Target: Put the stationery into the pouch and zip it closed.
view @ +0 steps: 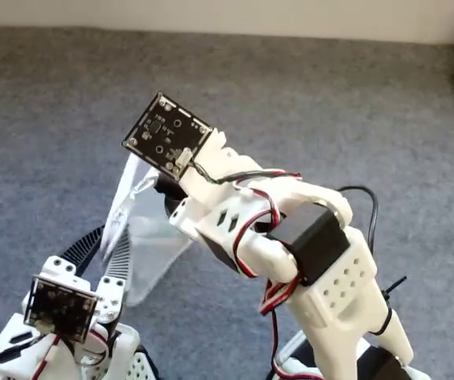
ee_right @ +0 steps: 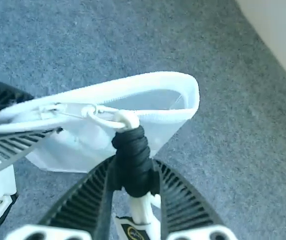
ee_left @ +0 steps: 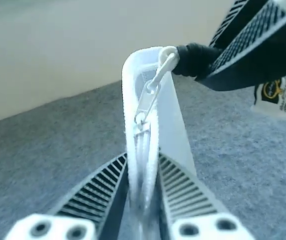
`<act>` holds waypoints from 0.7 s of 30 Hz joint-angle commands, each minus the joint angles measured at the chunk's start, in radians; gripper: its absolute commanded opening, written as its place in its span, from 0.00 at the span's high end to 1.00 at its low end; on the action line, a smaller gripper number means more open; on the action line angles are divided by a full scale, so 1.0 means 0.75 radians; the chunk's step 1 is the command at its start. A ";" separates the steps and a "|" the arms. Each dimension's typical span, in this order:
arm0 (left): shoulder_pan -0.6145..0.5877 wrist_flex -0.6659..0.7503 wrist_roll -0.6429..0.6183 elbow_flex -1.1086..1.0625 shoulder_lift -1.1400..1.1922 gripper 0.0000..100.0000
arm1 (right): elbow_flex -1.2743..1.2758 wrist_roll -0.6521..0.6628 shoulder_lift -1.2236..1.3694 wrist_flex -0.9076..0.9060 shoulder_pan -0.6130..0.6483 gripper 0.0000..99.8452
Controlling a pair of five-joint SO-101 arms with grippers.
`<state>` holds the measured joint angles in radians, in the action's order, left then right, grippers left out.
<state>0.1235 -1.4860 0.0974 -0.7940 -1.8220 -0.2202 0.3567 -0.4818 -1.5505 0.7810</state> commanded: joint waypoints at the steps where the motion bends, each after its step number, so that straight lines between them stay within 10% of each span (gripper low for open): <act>1: -0.024 0.031 0.018 0.079 -0.001 1.00 | -0.007 0.002 -0.019 0.140 -0.146 1.00; 21: 0.122 0.041 0.018 0.075 -0.001 1.00 | 0.334 -0.104 0.202 0.842 -0.627 1.00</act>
<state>0.1849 -1.4676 0.1066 -0.7910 -1.8113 0.0407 0.2969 -0.3483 -0.9935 0.4127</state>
